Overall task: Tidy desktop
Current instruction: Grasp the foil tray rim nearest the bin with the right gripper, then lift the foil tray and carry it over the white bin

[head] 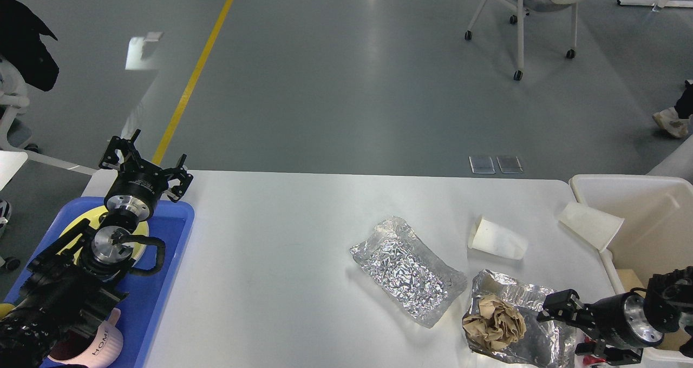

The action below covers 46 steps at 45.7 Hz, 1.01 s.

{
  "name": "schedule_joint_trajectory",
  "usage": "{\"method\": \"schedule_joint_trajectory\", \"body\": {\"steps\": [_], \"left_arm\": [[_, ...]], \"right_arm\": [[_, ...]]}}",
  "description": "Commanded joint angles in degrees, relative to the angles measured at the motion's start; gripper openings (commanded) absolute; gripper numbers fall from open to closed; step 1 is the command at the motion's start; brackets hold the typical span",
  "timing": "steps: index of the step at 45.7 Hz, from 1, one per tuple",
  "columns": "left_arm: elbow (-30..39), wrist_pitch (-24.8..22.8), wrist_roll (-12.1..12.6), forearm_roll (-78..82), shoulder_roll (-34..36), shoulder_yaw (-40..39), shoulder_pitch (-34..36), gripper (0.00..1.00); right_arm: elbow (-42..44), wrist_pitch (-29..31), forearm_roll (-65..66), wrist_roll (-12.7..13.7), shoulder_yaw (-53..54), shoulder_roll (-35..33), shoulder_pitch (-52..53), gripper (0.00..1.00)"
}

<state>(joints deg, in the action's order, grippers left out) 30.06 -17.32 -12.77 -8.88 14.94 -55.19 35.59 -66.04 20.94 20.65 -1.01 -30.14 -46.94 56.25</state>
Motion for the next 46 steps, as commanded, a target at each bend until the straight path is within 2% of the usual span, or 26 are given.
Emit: {"method": "schedule_joint_trajectory", "body": {"steps": [1, 3, 9, 12, 14, 46], "left_arm": [[0.00, 0.00, -0.06, 0.00, 0.00, -0.01, 0.00, 0.98], [0.00, 0.00, -0.06, 0.00, 0.00, -0.01, 0.00, 0.98], [0.00, 0.00, -0.06, 0.00, 0.00, -0.01, 0.00, 0.98], [0.00, 0.00, -0.06, 0.00, 0.00, -0.01, 0.00, 0.98], [0.00, 0.00, 0.03, 0.00, 0.00, -0.01, 0.00, 0.98], [0.00, 0.00, 0.03, 0.00, -0.08, -0.01, 0.00, 0.98]], "right_arm": [[1.18, -0.02, 0.00, -2.41, 0.34, 1.06, -1.40, 0.59], [1.18, -0.02, 0.09, -2.77, 0.78, 1.15, -1.58, 0.45], [1.27, -0.02, 0.09, -2.77, 1.75, 1.32, -1.76, 0.17], [1.27, -0.02, 0.09, -2.77, 1.75, 1.41, -1.76, 0.12], [1.27, 0.06, 0.18, -2.77, 1.75, 1.41, -1.76, 0.01], [0.30, -1.25, 0.79, -2.68, 2.10, 0.89, -2.11, 0.00]]}}
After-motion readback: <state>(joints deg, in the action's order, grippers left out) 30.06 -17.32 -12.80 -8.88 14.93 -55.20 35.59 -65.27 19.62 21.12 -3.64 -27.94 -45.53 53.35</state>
